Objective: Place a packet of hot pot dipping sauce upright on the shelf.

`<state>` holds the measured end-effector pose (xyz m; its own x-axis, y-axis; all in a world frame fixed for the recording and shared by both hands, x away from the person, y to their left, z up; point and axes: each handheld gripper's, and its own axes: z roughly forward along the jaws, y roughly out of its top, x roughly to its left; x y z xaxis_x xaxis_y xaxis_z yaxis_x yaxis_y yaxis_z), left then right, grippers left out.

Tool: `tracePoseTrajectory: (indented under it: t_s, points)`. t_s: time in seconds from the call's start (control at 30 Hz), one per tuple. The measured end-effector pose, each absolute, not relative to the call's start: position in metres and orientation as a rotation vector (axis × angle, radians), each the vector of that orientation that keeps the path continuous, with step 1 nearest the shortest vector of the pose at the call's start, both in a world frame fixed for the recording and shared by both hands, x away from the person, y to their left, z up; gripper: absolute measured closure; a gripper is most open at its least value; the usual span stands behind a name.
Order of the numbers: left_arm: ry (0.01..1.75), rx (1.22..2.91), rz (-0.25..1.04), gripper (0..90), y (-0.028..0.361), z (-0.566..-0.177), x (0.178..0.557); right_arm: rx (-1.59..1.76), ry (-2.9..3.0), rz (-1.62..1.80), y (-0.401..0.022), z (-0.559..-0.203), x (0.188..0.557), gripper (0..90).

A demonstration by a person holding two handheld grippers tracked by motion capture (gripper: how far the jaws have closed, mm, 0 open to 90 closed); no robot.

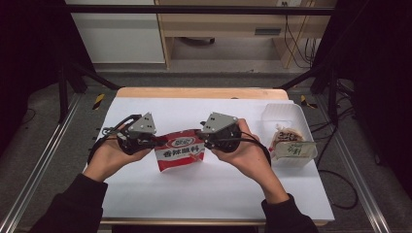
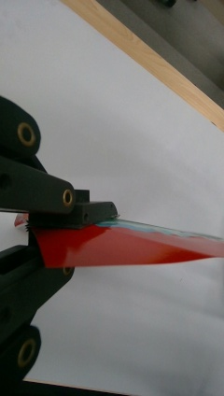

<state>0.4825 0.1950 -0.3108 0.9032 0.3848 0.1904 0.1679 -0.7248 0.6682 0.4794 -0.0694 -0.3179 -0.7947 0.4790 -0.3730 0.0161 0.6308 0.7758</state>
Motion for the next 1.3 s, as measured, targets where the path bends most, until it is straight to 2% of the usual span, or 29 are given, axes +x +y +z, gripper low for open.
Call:
tracePoseTrajectory:
  t_s: [0.2,0.43,0.53,0.6,1.0,1.3]
  points:
    - [0.385,2.374,0.441,89.5,0.201,-0.3,0.483,0.382,2.361,0.965,-0.074,-0.306,0.483,38.1]
    - [0.342,2.388,0.43,89.5,0.202,-0.293,0.479,0.329,2.48,0.874,-0.07,-0.299,0.494,23.9]
    - [0.321,2.404,0.431,89.5,0.2,-0.293,0.478,0.293,2.52,0.87,-0.067,-0.297,0.496,23.9]
    - [0.311,2.411,0.428,89.5,0.2,-0.293,0.477,0.278,2.536,0.87,-0.064,-0.295,0.496,24.1]
    - [0.283,2.426,0.418,89.5,0.196,-0.295,0.478,0.175,2.63,0.808,-0.046,-0.299,0.497,40.2]
    - [0.258,2.425,0.407,89.4,0.193,-0.295,0.474,0.131,2.66,0.748,-0.039,-0.305,0.5,59.7]
